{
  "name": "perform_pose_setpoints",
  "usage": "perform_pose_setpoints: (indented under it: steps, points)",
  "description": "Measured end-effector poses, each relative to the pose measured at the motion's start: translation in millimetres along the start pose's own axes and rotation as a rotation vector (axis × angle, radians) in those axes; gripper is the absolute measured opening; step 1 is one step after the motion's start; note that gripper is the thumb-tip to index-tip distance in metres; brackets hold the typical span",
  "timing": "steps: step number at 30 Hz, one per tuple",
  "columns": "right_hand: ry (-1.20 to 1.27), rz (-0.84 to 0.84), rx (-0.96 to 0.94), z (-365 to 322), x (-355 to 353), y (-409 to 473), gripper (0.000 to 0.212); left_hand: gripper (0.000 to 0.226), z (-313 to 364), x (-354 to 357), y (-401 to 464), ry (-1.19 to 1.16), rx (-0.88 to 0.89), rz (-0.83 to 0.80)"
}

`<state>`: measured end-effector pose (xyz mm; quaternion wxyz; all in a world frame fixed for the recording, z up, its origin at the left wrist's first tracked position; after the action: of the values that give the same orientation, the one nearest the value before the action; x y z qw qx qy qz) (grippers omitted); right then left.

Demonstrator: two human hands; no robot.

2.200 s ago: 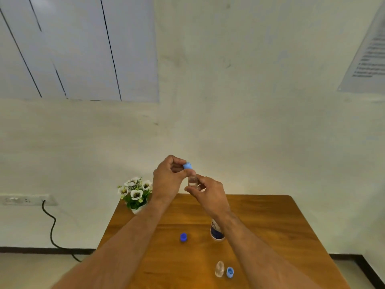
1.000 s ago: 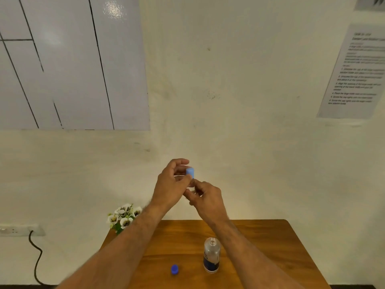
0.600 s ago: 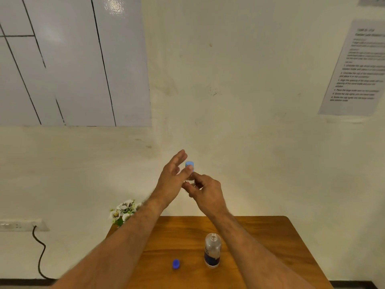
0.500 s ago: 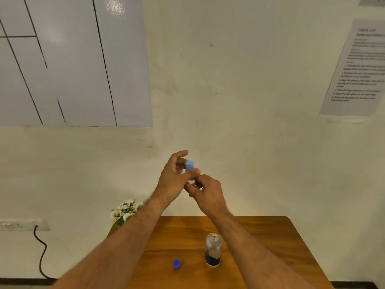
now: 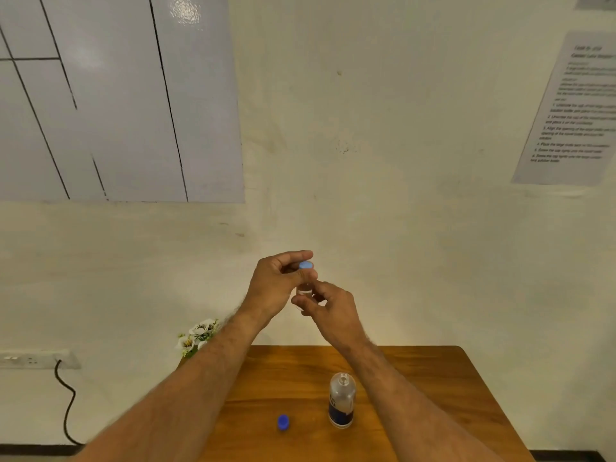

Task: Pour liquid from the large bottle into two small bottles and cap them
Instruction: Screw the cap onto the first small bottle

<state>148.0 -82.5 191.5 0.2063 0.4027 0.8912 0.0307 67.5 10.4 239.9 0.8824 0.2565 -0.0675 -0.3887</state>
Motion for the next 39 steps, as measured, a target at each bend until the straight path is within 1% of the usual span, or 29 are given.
perform_pose_setpoints:
  steps: [2, 5, 11, 13, 16, 19, 22, 24, 26, 31, 34, 37, 39]
  points:
    - [0.028, 0.011, 0.022, 1.8, 0.6, -0.9, 0.029, 0.027, 0.2, -1.7, 0.9, 0.021, 0.018, 0.061]
    - [0.027, 0.06, 0.029, 0.6, 1.3, -2.9, 0.039, 0.026, 2.1, -3.0, 0.1, 0.047, 0.039, 0.156]
    - [0.029, 0.125, 0.021, -3.7, -2.5, -3.0, 0.024, 0.031, 1.3, -5.9, -3.6, 0.067, 0.013, 0.294]
    - [0.026, 0.134, 0.015, -4.7, -3.0, -3.7, 0.019, 0.026, -1.4, -5.5, -3.4, 0.098, -0.025, 0.31]
    - [0.057, 0.135, 0.022, -2.6, -3.8, -5.0, 0.016, 0.018, -1.9, 1.3, -0.5, 0.124, -0.019, 0.242]
    - [0.066, 0.076, 0.088, 5.7, -4.5, -0.1, 0.018, 0.015, -1.7, 4.7, -0.2, 0.131, 0.001, 0.166]
    - [0.043, 0.001, 0.138, 13.4, -1.6, 2.5, 0.022, 0.016, -5.2, 3.4, -1.3, 0.122, -0.002, 0.108]
    - [0.045, -0.012, 0.146, 16.7, -0.5, 2.2, 0.026, 0.022, -9.3, 2.3, -2.4, 0.103, -0.001, 0.072]
    - [0.035, -0.022, 0.145, 19.6, 2.1, 1.2, 0.027, 0.024, -14.8, 0.6, -6.0, 0.065, -0.014, 0.055]
    - [-0.017, -0.033, 0.183, 43.4, 18.9, -8.7, 0.03, 0.023, -43.9, -7.0, -28.1, 0.011, -0.06, 0.032]
    - [-0.067, -0.031, 0.231, 68.9, 30.6, -21.3, 0.034, 0.025, -67.2, -7.3, -51.1, 0.053, -0.069, -0.021]
    - [-0.168, -0.039, 0.277, 98.7, 44.5, -37.6, 0.037, 0.027, -95.0, -11.7, -78.4, 0.117, -0.133, 0.01]
    - [-0.233, -0.037, 0.279, 115.4, 56.1, -49.9, 0.032, 0.027, -117.2, -12.8, -97.4, 0.099, -0.192, 0.013]
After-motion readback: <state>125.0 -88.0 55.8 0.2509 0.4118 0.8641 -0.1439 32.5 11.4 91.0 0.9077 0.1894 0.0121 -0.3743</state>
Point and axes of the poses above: each hand's wrist, its own y-axis towards the middle knuckle, its own x-axis out of the palm, z = x × y, the point moved 9 cm from there along y, towards the middle knuckle, and after that the axes turned 12 degrees about x, right-handed, at the moved point
